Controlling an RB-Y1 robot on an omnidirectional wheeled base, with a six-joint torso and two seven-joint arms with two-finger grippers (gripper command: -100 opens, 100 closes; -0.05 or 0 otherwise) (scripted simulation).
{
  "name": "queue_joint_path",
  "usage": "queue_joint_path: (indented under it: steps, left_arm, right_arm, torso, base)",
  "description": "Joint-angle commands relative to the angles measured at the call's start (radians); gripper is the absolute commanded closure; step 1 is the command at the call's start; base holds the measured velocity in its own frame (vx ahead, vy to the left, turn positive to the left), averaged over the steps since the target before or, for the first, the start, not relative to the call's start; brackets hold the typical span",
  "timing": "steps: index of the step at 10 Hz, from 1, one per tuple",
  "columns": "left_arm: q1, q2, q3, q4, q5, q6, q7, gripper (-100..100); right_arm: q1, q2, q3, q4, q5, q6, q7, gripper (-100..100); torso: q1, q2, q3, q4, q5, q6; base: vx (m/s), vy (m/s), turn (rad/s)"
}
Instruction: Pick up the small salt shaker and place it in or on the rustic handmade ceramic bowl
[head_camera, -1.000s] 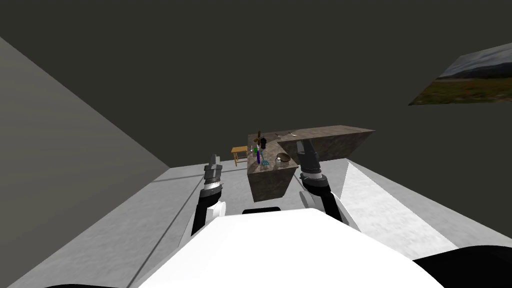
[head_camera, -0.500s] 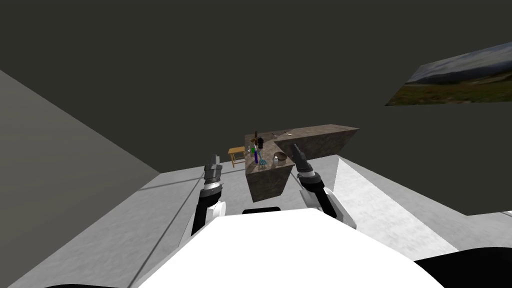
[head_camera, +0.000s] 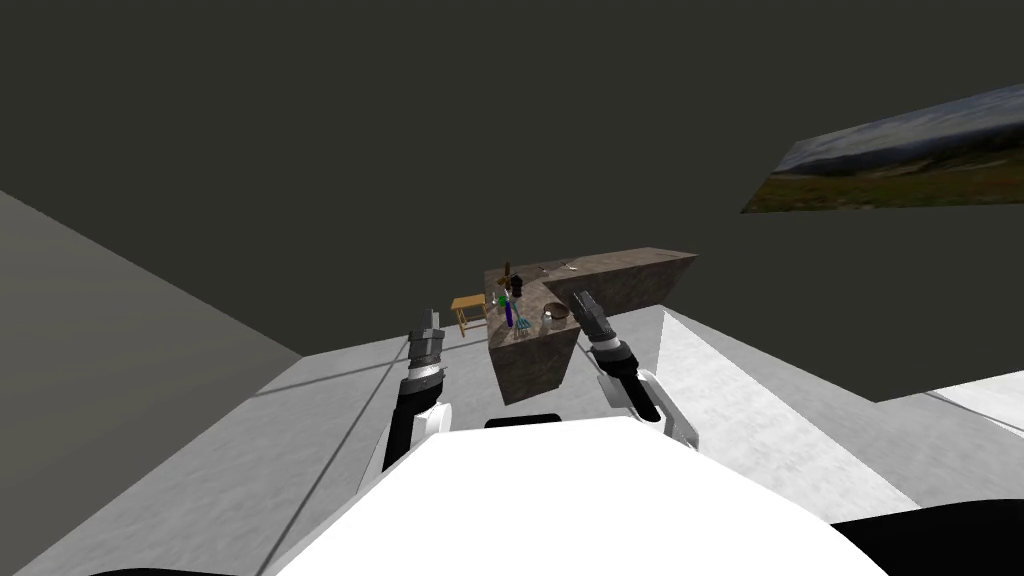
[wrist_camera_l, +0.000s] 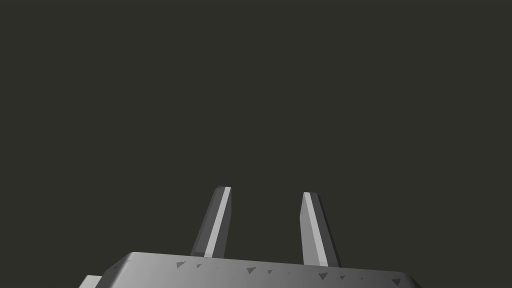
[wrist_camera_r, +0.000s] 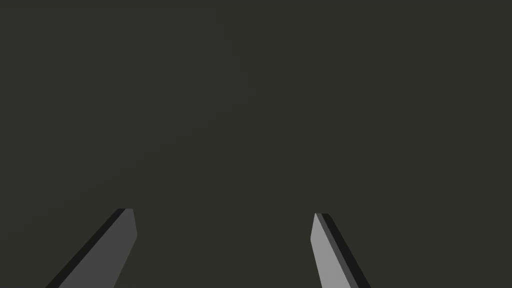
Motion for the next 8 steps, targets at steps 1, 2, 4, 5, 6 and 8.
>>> queue_joint_path:
  steps: [1,2,4,5,6,8]
  left_arm:
    - [0.000,0.000,0.000,0.000,0.000,0.000,0.000,0]
    - [0.000,0.000,0.000,0.000,0.000,0.000,0.000,0]
    - [0.000,0.000,0.000,0.000,0.000,0.000,0.000,0]
    - [0.000,0.000,0.000,0.000,0.000,0.000,0.000,0]
    - [0.000,0.000,0.000,0.000,0.000,0.000,0.000,0]
    - [0.000,0.000,0.000,0.000,0.000,0.000,0.000,0]
  right_arm:
    - [-0.013,-0.002,-0.012,0.043,0.047,0.006,0.050,-100]
    - [-0.013,-0.002,-0.012,0.043,0.047,0.006,0.061,-100]
    - [-0.041,0.001,-0.026,0.102,0.110,0.019,0.126,-100]
    - [-0.041,0.001,-0.026,0.104,0.110,0.019,0.136,-100]
    - [-0.055,0.005,-0.033,0.134,0.140,0.025,0.172,-100]
    - [-0.068,0.009,-0.040,0.164,0.168,0.031,0.207,-100]
  torso:
    - [0.000,0.000,0.000,0.000,0.000,0.000]
    - [0.000,0.000,0.000,0.000,0.000,0.000]
    - [0.000,0.000,0.000,0.000,0.000,0.000]
    - [0.000,0.000,0.000,0.000,0.000,0.000]
    - [0.000,0.000,0.000,0.000,0.000,0.000]
    - [0.001,0.000,0.000,0.000,0.000,0.000]
  base:
    - [-0.003,0.026,-0.168]
    - [-0.004,0.025,-0.055]
    - [-0.006,0.023,-0.129]
    - [-0.004,0.024,-0.058]
    - [-0.007,0.023,-0.085]
    - [-0.001,0.025,-0.101]
